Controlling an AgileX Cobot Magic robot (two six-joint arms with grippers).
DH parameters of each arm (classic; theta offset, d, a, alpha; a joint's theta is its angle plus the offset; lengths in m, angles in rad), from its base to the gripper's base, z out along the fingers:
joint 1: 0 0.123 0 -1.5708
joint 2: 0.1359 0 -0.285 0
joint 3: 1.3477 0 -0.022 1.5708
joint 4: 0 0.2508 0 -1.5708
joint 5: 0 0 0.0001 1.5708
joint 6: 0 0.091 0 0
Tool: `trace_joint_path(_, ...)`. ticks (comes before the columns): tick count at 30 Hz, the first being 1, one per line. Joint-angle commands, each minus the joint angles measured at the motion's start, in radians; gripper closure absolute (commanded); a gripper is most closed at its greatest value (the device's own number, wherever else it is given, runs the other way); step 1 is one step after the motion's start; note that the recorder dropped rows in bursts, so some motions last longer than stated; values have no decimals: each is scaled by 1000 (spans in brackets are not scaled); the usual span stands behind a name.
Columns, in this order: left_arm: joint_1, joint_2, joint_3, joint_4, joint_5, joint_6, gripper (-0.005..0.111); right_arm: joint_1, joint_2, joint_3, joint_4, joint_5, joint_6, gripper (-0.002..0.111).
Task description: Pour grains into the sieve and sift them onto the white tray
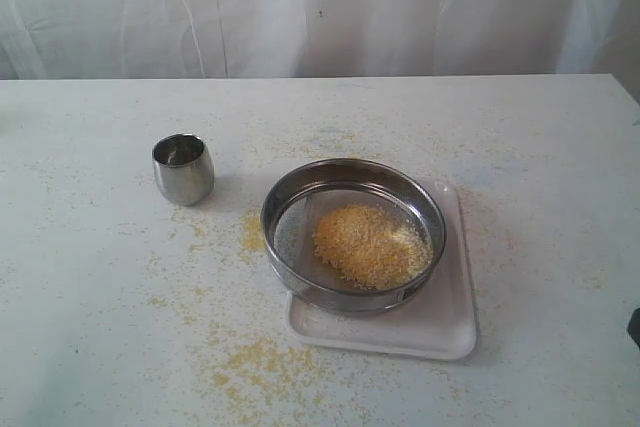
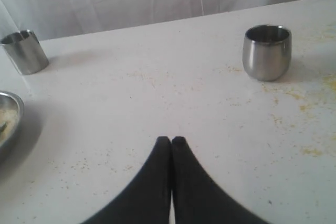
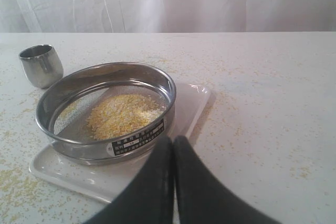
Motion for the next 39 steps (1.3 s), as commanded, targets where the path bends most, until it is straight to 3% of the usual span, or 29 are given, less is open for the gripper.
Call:
trace_joint_path(1, -5, -5, 38, 13, 65, -7, 107, -6, -6, 6, -2, -4, 2, 108)
trace_joint_path(4, -5, -5, 38, 21, 168, -5, 107, -6, -6, 6, -2, -4, 2, 108)
trace_joint_path(21, -9, -5, 38, 35, 164, 1, 107, -5, -6, 6, -2, -6, 2, 108)
trace_joint_path(28, -124, -5, 38, 40, 116, 1, 107, -5, -6, 6, -2, -22, 2, 108)
trace_joint_path(33, -131, -5, 38, 72, 89, 1, 107, -5, -6, 6, -2, -189, 2, 108)
trace_joint_path(39, -131, -5, 38, 93, 82, 1, 107, -5, -6, 6, 0, -565, 12, 108)
